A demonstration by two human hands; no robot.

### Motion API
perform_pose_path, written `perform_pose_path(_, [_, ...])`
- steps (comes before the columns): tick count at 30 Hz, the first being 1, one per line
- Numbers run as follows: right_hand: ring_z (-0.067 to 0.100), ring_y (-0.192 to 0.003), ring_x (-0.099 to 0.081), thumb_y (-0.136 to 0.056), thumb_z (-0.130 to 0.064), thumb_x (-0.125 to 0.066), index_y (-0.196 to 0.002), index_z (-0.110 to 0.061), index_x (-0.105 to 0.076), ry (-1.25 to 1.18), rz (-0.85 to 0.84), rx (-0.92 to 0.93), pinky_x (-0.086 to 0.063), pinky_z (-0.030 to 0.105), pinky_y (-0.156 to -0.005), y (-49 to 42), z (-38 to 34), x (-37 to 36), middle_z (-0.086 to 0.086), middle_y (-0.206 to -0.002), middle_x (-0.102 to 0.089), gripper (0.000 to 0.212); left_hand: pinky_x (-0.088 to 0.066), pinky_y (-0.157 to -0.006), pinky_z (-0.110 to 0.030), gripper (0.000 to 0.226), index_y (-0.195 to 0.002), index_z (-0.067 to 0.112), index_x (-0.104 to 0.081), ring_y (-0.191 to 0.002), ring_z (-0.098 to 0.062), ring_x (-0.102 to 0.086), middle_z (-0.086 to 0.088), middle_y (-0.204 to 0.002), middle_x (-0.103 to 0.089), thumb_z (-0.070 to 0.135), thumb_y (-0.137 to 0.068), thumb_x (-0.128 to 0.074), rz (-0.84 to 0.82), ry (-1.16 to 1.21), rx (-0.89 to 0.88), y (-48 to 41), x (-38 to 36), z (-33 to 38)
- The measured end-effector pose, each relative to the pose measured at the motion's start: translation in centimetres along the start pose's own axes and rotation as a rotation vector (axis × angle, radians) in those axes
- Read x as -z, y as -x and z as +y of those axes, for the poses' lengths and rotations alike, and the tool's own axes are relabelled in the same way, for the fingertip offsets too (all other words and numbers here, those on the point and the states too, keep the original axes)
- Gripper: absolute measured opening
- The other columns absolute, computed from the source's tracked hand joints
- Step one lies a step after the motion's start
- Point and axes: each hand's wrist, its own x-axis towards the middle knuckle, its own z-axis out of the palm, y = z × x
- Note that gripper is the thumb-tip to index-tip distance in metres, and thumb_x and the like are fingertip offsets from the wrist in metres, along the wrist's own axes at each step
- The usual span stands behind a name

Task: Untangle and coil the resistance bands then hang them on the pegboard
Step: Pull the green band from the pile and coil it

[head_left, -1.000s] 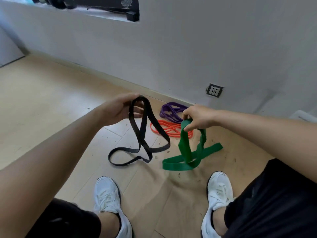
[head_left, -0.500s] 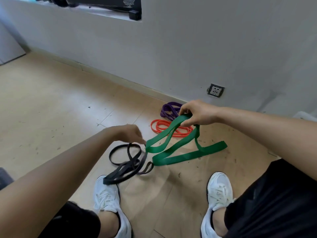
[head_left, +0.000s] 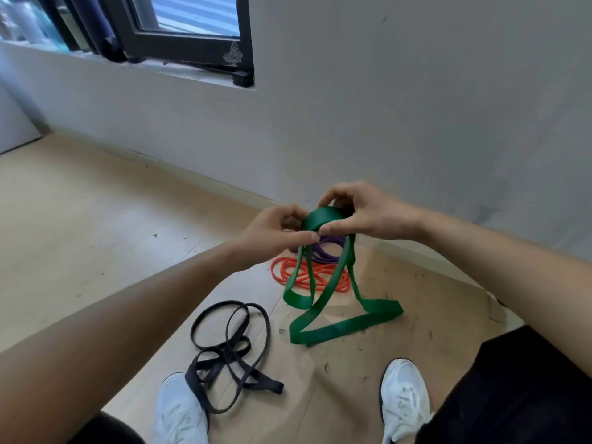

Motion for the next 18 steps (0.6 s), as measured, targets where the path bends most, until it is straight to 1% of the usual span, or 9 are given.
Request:
perform_pose_path(1, [0.021, -0.084, -0.074, -0.082, -0.033, -0.083, -0.113, -0.018, -0.065, -0.032, 0.005, 0.002, -0.062, 0.037, -0.075, 0.1, -0.1, 0.6, 0.006, -0.093, -0.075, 0.039, -0.058, -0.095, -0.045, 0.041, -0.114, 0.005, -0.066, -0.101, -0.03, -0.072, -0.019, -0.108, -0.074, 0.023, -0.08, -0.082, 0.004, 0.001, -0.009, -0.2, 0.5, 0.9])
perform_pose_path(4, [0.023, -0.085, -0.074, -0.081, -0.026, -0.085, -0.114, -0.016, -0.063, -0.104, 0.001, 0.004, -0.061, 0.035, -0.075, 0.3, -0.6, 1.8, 0.008, -0.094, -0.075, 0.04, -0.056, -0.088, -0.034, 0.029, -0.109, 0.005, -0.067, -0.091, -0.022, -0.071, -0.013, -0.097, -0.072, 0.014, -0.085, -0.08, 0.0, -0.016, -0.043, -0.4, 1.5, 3.5])
perform_pose_path(6, [0.022, -0.087, -0.074, -0.082, -0.019, -0.084, -0.113, -0.014, -0.064, -0.139, -0.015, 0.005, -0.061, 0.032, -0.077, 0.1, -0.9, 1.9, 0.008, -0.096, -0.075, 0.037, -0.058, -0.086, -0.033, 0.028, -0.108, 0.005, -0.068, -0.087, -0.023, -0.071, -0.011, -0.094, -0.071, 0.013, -0.084, -0.08, 0.025, -0.016, -0.089, -0.4, 1.8, 5.0])
perform_pose_path(8, [0.017, -0.086, -0.071, -0.081, -0.015, -0.083, -0.107, -0.014, -0.065, -0.119, -0.029, 0.003, -0.059, 0.029, -0.077, -0.3, -1.1, 1.6, 0.004, -0.094, -0.073, 0.031, -0.058, -0.081, -0.03, 0.023, -0.105, 0.004, -0.068, -0.08, -0.02, -0.069, -0.007, -0.089, -0.069, 0.008, -0.085, -0.079, 0.054, -0.026, -0.142, -0.4, 2.0, 6.5])
perform_pose_path(10, [0.013, -0.089, -0.07, -0.082, -0.016, -0.082, -0.107, -0.015, -0.067, -0.068, -0.037, -0.041, -0.058, 0.026, -0.079, -0.9, -0.8, 1.1, 0.0, -0.097, -0.071, 0.029, -0.057, -0.077, -0.026, 0.018, -0.104, 0.006, -0.069, -0.077, -0.015, -0.066, -0.003, -0.086, -0.069, 0.006, -0.087, -0.076, 0.09, -0.05, -0.18, -0.5, 2.4, 7.7])
perform_pose_path(13, [0.015, -0.098, -0.069, -0.084, -0.016, -0.081, -0.109, -0.014, -0.068, -0.051, -0.018, -0.128, -0.053, 0.018, -0.077, -1.5, 0.4, 0.4, 0.002, -0.104, -0.07, 0.028, -0.06, -0.084, -0.031, 0.017, -0.105, 0.008, -0.071, -0.08, -0.016, -0.067, -0.005, -0.09, -0.07, 0.008, -0.088, -0.074, 0.182, -0.023, -0.213, -0.9, 3.6, 9.3])
perform_pose_path(14, [0.016, -0.099, -0.069, -0.085, -0.015, -0.08, -0.11, -0.013, -0.069, -0.065, -0.006, -0.147, -0.053, 0.017, -0.075, -1.7, 0.8, 0.4, 0.003, -0.105, -0.07, 0.028, -0.06, -0.084, -0.03, 0.016, -0.105, 0.008, -0.071, -0.08, -0.015, -0.067, -0.002, -0.089, -0.071, 0.008, -0.089, -0.073, 0.209, 0.006, -0.221, -1.0, 4.2, 9.6])
perform_pose_path(16, [0.017, -0.098, -0.069, -0.085, -0.013, -0.08, -0.111, -0.011, -0.069, -0.084, 0.005, -0.169, -0.055, 0.019, -0.077, -1.9, 1.4, 0.5, 0.004, -0.105, -0.07, 0.028, -0.059, -0.081, -0.025, 0.014, -0.106, 0.008, -0.071, -0.08, -0.013, -0.068, 0.004, -0.084, -0.072, 0.008, -0.092, -0.07, 0.264, 0.079, -0.228, -1.1, 5.3, 9.8])
perform_pose_path(18, [0.019, -0.097, -0.07, -0.084, -0.013, -0.081, -0.11, -0.011, -0.069, -0.08, 0.023, -0.17, -0.058, 0.029, -0.087, -1.9, 1.7, 1.1, 0.006, -0.103, -0.072, 0.028, -0.057, -0.081, -0.025, 0.014, -0.106, 0.009, -0.071, -0.08, -0.014, -0.066, 0.005, -0.084, -0.071, 0.009, -0.092, -0.07, 0.305, 0.124, -0.232, -1.2, 6.4, 9.6])
